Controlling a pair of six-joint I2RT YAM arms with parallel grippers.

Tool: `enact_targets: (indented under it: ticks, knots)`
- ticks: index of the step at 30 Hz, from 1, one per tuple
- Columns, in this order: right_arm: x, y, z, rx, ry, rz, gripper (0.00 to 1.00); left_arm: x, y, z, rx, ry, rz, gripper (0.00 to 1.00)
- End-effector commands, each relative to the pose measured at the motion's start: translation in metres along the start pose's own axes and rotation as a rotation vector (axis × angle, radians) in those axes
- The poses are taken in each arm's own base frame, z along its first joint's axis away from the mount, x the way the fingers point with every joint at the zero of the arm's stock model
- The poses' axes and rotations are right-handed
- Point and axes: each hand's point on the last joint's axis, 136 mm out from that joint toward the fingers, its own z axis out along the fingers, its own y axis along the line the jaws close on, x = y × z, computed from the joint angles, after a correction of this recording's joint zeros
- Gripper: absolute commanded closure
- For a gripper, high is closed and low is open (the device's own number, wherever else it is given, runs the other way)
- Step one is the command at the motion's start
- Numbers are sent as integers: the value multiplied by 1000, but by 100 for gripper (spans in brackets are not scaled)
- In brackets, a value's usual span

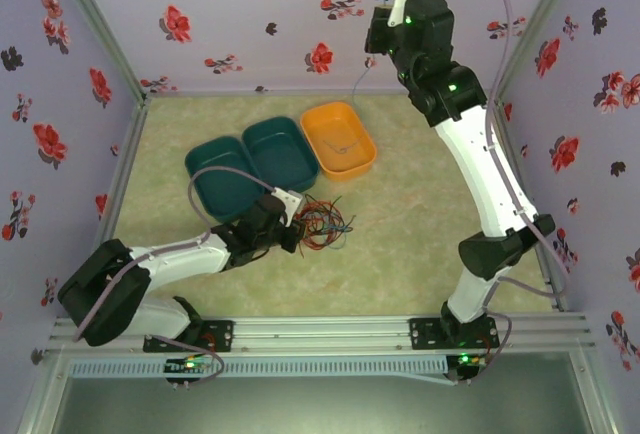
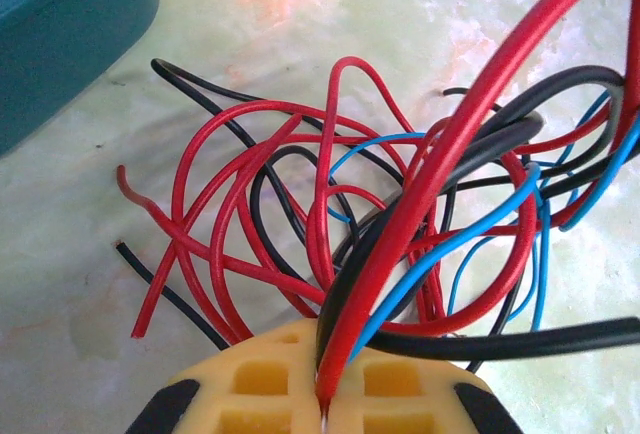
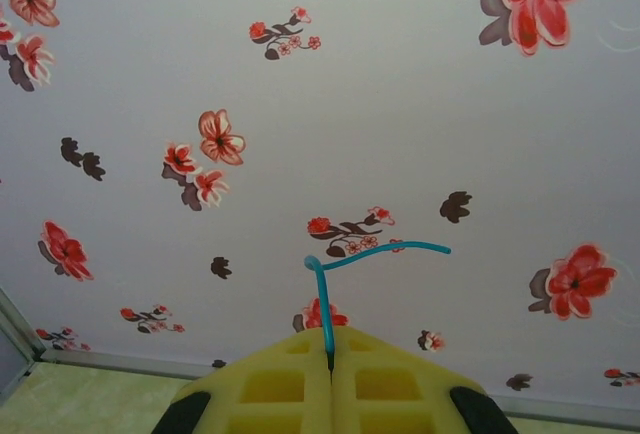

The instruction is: Untangle the cables

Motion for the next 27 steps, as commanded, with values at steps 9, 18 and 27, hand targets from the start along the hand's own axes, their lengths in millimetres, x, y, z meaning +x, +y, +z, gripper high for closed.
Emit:
enact_targets:
  ticks: [9, 18, 27]
  knots:
    - [81, 27, 50, -114, 196, -45, 100, -20, -12, -14, 51, -63, 9, 100]
    - [181, 32, 81, -149, 457, -112, 100, -25, -14, -18, 56, -63, -25, 100]
    - [267, 31, 106, -191, 669, -29, 100, -33, -23, -18, 97, -67, -51, 100]
